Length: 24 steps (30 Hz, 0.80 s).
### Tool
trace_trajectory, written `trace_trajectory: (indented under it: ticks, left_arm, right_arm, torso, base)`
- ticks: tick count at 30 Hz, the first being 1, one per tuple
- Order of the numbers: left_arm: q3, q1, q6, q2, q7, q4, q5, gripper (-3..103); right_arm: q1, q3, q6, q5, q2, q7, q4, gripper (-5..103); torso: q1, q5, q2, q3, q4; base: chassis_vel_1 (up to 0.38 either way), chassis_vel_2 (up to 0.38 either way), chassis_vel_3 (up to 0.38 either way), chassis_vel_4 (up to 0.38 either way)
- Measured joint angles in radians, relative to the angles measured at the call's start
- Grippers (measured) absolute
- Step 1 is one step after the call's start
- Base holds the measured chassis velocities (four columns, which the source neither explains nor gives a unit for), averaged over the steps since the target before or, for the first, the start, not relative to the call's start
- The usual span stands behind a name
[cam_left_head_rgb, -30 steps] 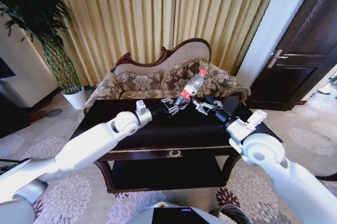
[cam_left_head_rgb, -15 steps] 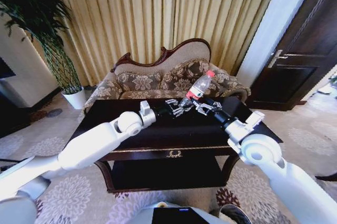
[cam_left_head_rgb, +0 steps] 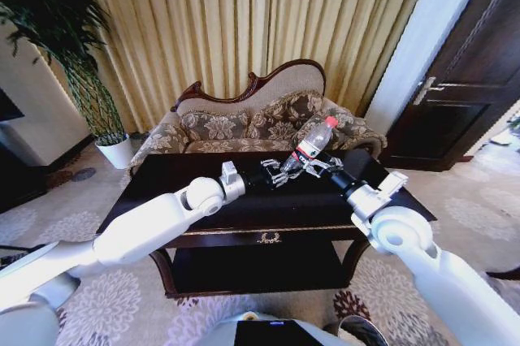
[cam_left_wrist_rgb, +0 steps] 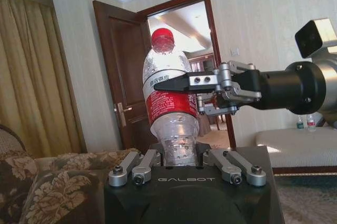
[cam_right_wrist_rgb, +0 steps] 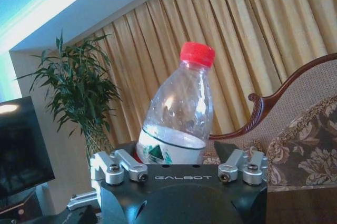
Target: Move to the front of the table and place the trash on the table into the trash bin.
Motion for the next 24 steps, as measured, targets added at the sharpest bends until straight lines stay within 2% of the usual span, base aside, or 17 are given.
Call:
trace_trajectory:
  ticks: [3, 4, 7, 9, 10, 13, 14, 16, 17, 18, 19, 20, 22, 24]
  left_arm:
    - [0.000, 0.002, 0.000, -0.002, 0.000, 0.004, 0.008, 30]
    - [0.000, 0.002, 0.000, -0.002, 0.000, 0.004, 0.008, 30]
    - [-0.002, 0.018, 0.000, -0.003, 0.000, 0.005, 0.015, 30]
    - [-0.002, 0.020, -0.001, -0.003, 0.000, 0.006, 0.016, 30]
    - [-0.002, 0.022, -0.001, -0.004, 0.001, 0.007, 0.018, 30]
    - [-0.006, 0.022, 0.003, -0.004, 0.006, 0.006, 0.020, 30]
    - [-0.015, 0.022, 0.030, -0.003, 0.013, 0.000, 0.023, 30]
    - [-0.019, 0.022, 0.040, -0.001, 0.014, -0.003, 0.023, 28]
    - [-0.020, 0.022, 0.042, 0.000, 0.014, -0.004, 0.023, 34]
    - [-0.023, 0.023, 0.043, 0.002, 0.015, -0.005, 0.023, 34]
    - [-0.027, 0.028, 0.044, 0.005, 0.010, -0.005, 0.023, 44]
    - [-0.027, 0.028, 0.044, 0.005, 0.010, -0.005, 0.023, 44]
    - [-0.043, 0.038, 0.044, 0.015, -0.002, -0.010, 0.020, 55]
    - [-0.052, 0.042, 0.044, 0.019, -0.006, -0.012, 0.019, 55]
  right_arm:
    - [0.001, -0.003, 0.001, 0.000, 0.002, -0.001, 0.001, 70]
    - [0.001, -0.003, 0.001, 0.000, 0.002, -0.001, 0.001, 70]
    - [-0.004, -0.003, 0.000, -0.008, 0.004, -0.002, -0.001, 57]
    - [-0.005, -0.003, 0.000, -0.009, 0.004, -0.002, -0.001, 57]
    - [-0.007, -0.001, 0.000, -0.011, 0.004, -0.002, -0.002, 50]
    - [-0.007, 0.000, 0.000, -0.012, 0.004, -0.002, -0.003, 47]
    - [-0.009, 0.000, 0.000, -0.015, 0.003, -0.002, -0.004, 43]
    - [-0.009, 0.001, 0.000, -0.017, 0.003, -0.002, -0.007, 41]
    - [-0.009, 0.002, 0.001, -0.018, 0.003, -0.002, -0.008, 41]
    - [-0.009, 0.004, 0.002, -0.020, 0.003, 0.000, -0.011, 38]
    - [-0.009, 0.005, 0.003, -0.022, 0.005, 0.003, -0.015, 33]
    - [-0.009, 0.005, 0.003, -0.022, 0.005, 0.003, -0.015, 33]
    - [-0.008, 0.006, 0.004, -0.023, 0.007, 0.005, -0.019, 30]
    - [-0.008, 0.006, 0.005, -0.023, 0.007, 0.005, -0.020, 27]
  torso:
    - [0.000, -0.0002, 0.000, 0.000, 0.0000]
    - [0.000, -0.0002, 0.000, 0.000, 0.0000]
    - [0.000, -0.0001, 0.000, 0.000, 0.0000]
    - [0.000, -0.0001, 0.000, 0.000, 0.0000]
    - [0.000, -0.0001, 0.000, 0.000, 0.0000]
    - [0.000, -0.0002, 0.000, 0.000, 0.0000]
    - [0.000, -0.0001, 0.000, 0.000, 0.0000]
    - [0.000, -0.0001, 0.000, 0.000, 0.0000]
    - [0.000, -0.0001, 0.000, 0.000, 0.0000]
    - [0.000, -0.0001, 0.000, 0.000, -0.0001]
    - [0.000, -0.0001, 0.000, 0.000, -0.0001]
    - [0.000, -0.0001, 0.000, 0.000, -0.0001]
    - [0.000, -0.0002, 0.000, 0.000, -0.0001]
    - [0.000, -0.0001, 0.000, 0.000, -0.0001]
  base:
    - [0.000, 0.000, 0.000, 0.000]
    - [0.000, 0.000, 0.000, 0.000]
    - [0.000, 0.000, 0.000, 0.000]
    - [0.000, 0.000, 0.000, 0.000]
    - [0.000, 0.000, 0.000, 0.000]
    - [0.000, 0.000, 0.000, 0.000]
    - [0.000, 0.000, 0.000, 0.000]
    - [0.000, 0.000, 0.000, 0.000]
    - [0.000, 0.000, 0.000, 0.000]
    - [0.000, 0.000, 0.000, 0.000]
    - [0.000, 0.000, 0.000, 0.000]
    - [0.000, 0.000, 0.000, 0.000]
    - [0.000, 0.000, 0.000, 0.000]
    - [0.000, 0.000, 0.000, 0.000]
